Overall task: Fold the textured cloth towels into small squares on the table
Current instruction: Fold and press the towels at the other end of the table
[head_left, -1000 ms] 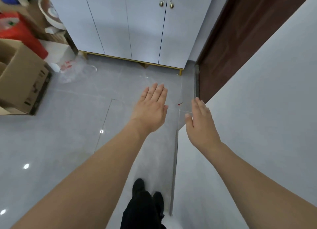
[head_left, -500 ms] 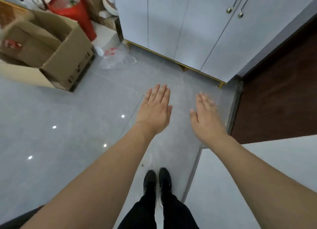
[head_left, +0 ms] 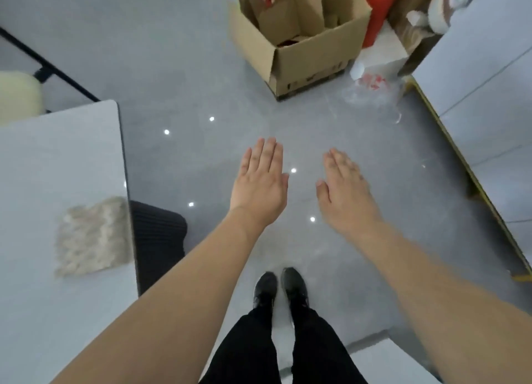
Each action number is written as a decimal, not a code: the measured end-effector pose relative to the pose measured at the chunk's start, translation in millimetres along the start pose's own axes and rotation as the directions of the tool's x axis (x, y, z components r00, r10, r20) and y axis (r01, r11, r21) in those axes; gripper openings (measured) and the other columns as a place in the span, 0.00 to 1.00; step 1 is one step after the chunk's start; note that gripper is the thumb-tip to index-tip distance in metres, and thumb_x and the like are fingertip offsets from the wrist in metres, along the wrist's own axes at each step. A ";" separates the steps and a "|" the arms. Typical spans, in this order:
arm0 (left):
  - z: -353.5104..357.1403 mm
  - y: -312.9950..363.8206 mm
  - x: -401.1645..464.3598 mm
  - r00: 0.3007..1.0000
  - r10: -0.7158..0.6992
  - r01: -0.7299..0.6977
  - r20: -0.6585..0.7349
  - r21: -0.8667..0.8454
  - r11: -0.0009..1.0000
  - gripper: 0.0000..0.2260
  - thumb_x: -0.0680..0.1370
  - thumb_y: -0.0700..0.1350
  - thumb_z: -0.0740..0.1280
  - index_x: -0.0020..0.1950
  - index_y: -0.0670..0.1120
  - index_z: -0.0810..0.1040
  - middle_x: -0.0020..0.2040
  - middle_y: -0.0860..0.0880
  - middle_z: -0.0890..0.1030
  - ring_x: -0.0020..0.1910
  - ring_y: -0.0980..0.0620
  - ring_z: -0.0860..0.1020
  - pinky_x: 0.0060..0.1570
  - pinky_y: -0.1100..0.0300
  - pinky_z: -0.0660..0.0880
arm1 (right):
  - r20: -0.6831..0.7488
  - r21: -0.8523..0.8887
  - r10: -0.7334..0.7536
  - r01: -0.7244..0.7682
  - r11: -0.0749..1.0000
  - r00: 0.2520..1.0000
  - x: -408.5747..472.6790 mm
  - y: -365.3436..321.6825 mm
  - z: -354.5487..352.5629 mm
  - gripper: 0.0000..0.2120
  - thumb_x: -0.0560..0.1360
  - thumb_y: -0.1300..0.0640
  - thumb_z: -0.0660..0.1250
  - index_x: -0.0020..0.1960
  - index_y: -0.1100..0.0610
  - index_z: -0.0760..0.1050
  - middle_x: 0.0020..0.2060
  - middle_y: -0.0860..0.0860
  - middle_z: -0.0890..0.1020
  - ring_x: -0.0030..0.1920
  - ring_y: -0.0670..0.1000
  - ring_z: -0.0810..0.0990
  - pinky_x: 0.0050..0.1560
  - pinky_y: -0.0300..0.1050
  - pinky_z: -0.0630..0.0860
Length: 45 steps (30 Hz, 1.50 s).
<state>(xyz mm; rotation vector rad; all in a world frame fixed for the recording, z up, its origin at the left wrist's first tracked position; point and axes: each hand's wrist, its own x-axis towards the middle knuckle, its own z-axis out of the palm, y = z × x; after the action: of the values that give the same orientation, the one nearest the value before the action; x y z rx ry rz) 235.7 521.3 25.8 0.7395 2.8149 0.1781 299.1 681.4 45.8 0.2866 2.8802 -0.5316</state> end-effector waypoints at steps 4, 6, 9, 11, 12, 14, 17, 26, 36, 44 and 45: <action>1.6 -39.6 -22.9 0.978 -0.201 0.199 -0.053 -0.052 0.979 0.27 0.84 0.51 0.47 0.80 0.40 0.46 0.81 0.44 0.46 0.79 0.46 0.42 0.77 0.51 0.38 | 0.090 -0.027 -0.210 0.213 0.977 0.974 30.2 -36.9 17.1 0.27 0.82 0.54 0.51 0.78 0.62 0.49 0.78 0.56 0.51 0.78 0.53 0.47 0.77 0.47 0.42; 2.9 -55.3 -36.2 0.958 -0.279 0.276 -0.062 -0.061 0.959 0.27 0.84 0.51 0.47 0.80 0.39 0.47 0.81 0.43 0.47 0.79 0.45 0.43 0.77 0.50 0.39 | 0.129 -0.029 -0.295 0.301 0.953 0.947 40.5 -55.4 25.1 0.27 0.82 0.54 0.52 0.78 0.62 0.50 0.78 0.57 0.51 0.78 0.54 0.47 0.77 0.48 0.42; 9.1 -76.5 -53.6 0.922 -0.380 0.375 -0.073 -0.079 0.924 0.27 0.84 0.51 0.48 0.80 0.39 0.48 0.81 0.43 0.49 0.79 0.44 0.44 0.77 0.49 0.40 | 0.175 -0.019 -0.397 0.406 0.914 0.901 49.2 -84.5 36.2 0.27 0.82 0.55 0.52 0.78 0.63 0.50 0.78 0.57 0.52 0.78 0.53 0.47 0.77 0.47 0.42; 11.8 -88.2 -63.4 0.890 -0.444 0.433 -0.103 -0.112 0.894 0.27 0.83 0.51 0.47 0.80 0.39 0.50 0.80 0.43 0.51 0.79 0.44 0.45 0.77 0.49 0.41 | 0.209 -0.017 -0.459 0.473 0.881 0.863 53.9 -102.5 43.1 0.27 0.82 0.55 0.52 0.78 0.62 0.50 0.78 0.57 0.51 0.78 0.53 0.46 0.77 0.48 0.42; 12.1 -93.7 -68.2 0.876 -0.468 0.454 -0.120 -0.126 0.882 0.28 0.83 0.51 0.46 0.79 0.39 0.50 0.80 0.43 0.52 0.79 0.44 0.46 0.77 0.49 0.41 | 0.220 -0.020 -0.488 0.504 0.863 0.845 57.3 -111.6 45.4 0.27 0.82 0.55 0.52 0.78 0.62 0.51 0.78 0.57 0.51 0.78 0.53 0.46 0.77 0.48 0.42; 12.9 -103.2 -78.3 0.849 -0.509 0.491 -0.145 -0.139 0.860 0.28 0.82 0.52 0.44 0.79 0.39 0.51 0.80 0.43 0.53 0.79 0.44 0.46 0.77 0.48 0.42 | 0.233 -0.020 -0.536 0.555 0.832 0.812 64.6 -128.4 48.6 0.27 0.82 0.55 0.52 0.78 0.62 0.50 0.78 0.56 0.51 0.78 0.52 0.46 0.77 0.49 0.43; 14.0 -120.5 -92.8 0.783 -0.598 0.577 -0.171 -0.161 0.801 0.29 0.82 0.53 0.42 0.79 0.39 0.52 0.80 0.42 0.53 0.79 0.44 0.47 0.77 0.48 0.43 | 0.253 -0.005 -0.615 0.637 0.771 0.747 78.9 -156.2 54.9 0.27 0.83 0.54 0.52 0.78 0.62 0.51 0.78 0.56 0.51 0.78 0.53 0.46 0.77 0.49 0.42; 25.0 -161.8 -152.5 0.342 -0.904 0.841 -0.258 -0.344 0.417 0.26 0.83 0.50 0.51 0.78 0.37 0.59 0.78 0.40 0.60 0.78 0.43 0.55 0.77 0.47 0.50 | 0.404 0.147 -0.828 0.866 0.478 0.389 96.5 -267.0 88.7 0.27 0.83 0.54 0.52 0.78 0.61 0.50 0.79 0.54 0.51 0.78 0.50 0.46 0.77 0.46 0.42; 49.9 -192.0 -172.6 -0.121 -0.992 0.774 -0.038 -0.629 -0.070 0.28 0.83 0.52 0.46 0.80 0.40 0.46 0.81 0.44 0.46 0.79 0.49 0.40 0.77 0.53 0.40 | 0.521 0.549 -0.847 0.718 0.427 0.105 120.4 -371.6 139.4 0.25 0.84 0.55 0.52 0.79 0.54 0.51 0.78 0.45 0.52 0.76 0.40 0.47 0.72 0.29 0.44; 41.7 -215.6 -136.5 -0.394 -0.896 0.053 0.203 -0.969 -0.242 0.25 0.85 0.51 0.50 0.81 0.50 0.45 0.80 0.58 0.44 0.76 0.66 0.42 0.73 0.68 0.43 | 0.571 0.688 -0.819 0.573 0.446 -0.048 156.0 -398.2 177.0 0.24 0.84 0.52 0.51 0.79 0.51 0.51 0.78 0.42 0.52 0.75 0.34 0.48 0.74 0.32 0.46; 39.9 -218.3 -133.1 -0.410 -0.888 -0.013 0.207 -0.975 -0.221 0.25 0.85 0.50 0.50 0.81 0.51 0.46 0.80 0.59 0.46 0.76 0.67 0.44 0.72 0.70 0.45 | 0.571 0.704 -0.817 0.560 0.437 -0.080 154.3 -398.4 181.7 0.25 0.83 0.51 0.51 0.79 0.51 0.51 0.78 0.42 0.52 0.75 0.35 0.48 0.76 0.37 0.47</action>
<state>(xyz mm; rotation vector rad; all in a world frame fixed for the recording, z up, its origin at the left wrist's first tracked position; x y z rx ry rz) 255.7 268.5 -25.9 -2.4943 2.0784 1.9617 90.1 272.8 -24.0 -1.2736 1.5327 -0.8360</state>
